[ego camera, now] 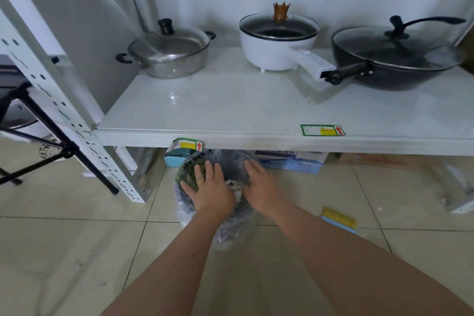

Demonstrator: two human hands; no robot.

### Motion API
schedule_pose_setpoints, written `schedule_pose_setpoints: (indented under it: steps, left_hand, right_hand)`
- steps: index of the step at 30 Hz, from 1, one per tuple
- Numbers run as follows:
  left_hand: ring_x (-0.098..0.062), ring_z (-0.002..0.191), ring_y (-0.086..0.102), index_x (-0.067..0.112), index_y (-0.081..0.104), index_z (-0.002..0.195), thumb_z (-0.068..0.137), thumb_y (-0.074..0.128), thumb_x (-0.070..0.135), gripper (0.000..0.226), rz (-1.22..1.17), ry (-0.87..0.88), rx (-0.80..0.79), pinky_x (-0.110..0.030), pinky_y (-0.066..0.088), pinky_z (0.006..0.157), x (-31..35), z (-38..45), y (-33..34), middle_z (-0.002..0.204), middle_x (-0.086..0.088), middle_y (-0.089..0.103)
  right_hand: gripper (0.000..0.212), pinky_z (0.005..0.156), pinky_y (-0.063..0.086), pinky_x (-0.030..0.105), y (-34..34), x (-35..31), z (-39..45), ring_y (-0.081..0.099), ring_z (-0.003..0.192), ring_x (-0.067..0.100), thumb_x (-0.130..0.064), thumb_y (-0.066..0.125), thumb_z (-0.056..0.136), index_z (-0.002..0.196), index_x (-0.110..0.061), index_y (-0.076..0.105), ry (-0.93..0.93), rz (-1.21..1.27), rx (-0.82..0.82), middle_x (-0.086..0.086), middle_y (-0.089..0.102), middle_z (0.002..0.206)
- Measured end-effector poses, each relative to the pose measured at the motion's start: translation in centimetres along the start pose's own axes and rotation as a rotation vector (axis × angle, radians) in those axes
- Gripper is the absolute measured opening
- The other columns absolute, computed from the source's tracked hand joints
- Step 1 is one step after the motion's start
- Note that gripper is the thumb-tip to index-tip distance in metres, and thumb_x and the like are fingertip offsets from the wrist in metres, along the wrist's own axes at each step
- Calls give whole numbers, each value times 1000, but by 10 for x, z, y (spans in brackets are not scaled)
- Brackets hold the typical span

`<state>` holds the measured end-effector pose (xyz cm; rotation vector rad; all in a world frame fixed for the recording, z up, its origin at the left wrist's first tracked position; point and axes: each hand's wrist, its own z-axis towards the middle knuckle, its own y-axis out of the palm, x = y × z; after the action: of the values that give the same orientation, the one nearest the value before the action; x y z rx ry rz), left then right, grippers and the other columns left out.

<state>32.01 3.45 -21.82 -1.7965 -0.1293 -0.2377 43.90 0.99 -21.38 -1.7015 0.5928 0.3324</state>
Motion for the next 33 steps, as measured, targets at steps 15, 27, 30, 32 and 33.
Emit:
schedule_pose_setpoints:
  steps: [15,27,30,32,33]
  left_hand:
    - [-24,147,7,19,40,142,92,41,26,51,-42,-141,-172,-52,21,116,-59,-19,22,155,-1,26]
    - [-27,148,7,15,39,143,91,43,27,54,-55,-314,-150,-46,24,117,-153,-46,2,156,-5,25]
    - [-28,148,8,14,36,144,90,43,28,57,-69,-376,-151,-47,25,117,-181,-53,-1,156,-6,24]
    - [-29,147,8,14,36,145,89,43,26,57,-81,-406,-144,-48,26,116,-199,-58,-4,156,-7,24]
    - [-29,147,9,14,36,145,89,43,26,57,-84,-424,-139,-48,26,116,-208,-61,-5,156,-7,25]
  right_hand:
    - [80,123,16,40,40,0,-9,0,150,32,-12,43,96,151,-10,-14,181,-54,-284,8,-15,161]
    - [53,121,18,35,85,-84,-11,22,142,31,-8,38,96,145,6,24,12,-188,-369,18,25,153]
    - [56,121,18,33,96,-110,-15,22,143,30,-8,39,95,146,8,21,-32,-215,-380,20,24,153]
    - [53,120,20,33,106,-127,-17,25,141,32,-9,37,96,144,9,25,-68,-221,-389,22,26,151]
    - [52,119,21,34,113,-134,-17,27,140,32,-9,38,96,143,8,28,-90,-224,-392,22,28,150]
